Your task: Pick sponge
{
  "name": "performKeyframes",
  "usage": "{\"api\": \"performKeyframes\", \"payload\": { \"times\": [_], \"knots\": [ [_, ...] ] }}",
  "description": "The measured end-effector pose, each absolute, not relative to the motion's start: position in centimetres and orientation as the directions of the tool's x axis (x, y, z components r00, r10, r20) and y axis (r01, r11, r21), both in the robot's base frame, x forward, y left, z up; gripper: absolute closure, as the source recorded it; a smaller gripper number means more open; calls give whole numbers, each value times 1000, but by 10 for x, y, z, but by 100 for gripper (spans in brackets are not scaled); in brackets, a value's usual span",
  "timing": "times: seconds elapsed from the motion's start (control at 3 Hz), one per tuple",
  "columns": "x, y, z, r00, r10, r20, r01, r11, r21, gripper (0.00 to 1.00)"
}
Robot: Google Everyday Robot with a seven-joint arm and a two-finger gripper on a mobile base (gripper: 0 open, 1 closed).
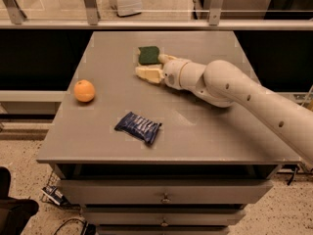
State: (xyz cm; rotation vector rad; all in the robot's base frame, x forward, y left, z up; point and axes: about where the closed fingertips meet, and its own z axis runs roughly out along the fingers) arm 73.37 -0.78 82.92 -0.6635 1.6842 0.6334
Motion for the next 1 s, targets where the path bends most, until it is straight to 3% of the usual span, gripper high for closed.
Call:
{"api": "performKeyframes", "payload": {
  "times": [0.33, 0.67, 1.0],
  "knots": [
    [734, -8, 830, -180, -97, -979, -718, 693, 63, 63],
    [733, -5, 830, -180, -97, -979, -721, 690, 64, 95],
    [733, -4, 830, -180, -97, -979, -722, 689, 64, 100]
  ]
}}
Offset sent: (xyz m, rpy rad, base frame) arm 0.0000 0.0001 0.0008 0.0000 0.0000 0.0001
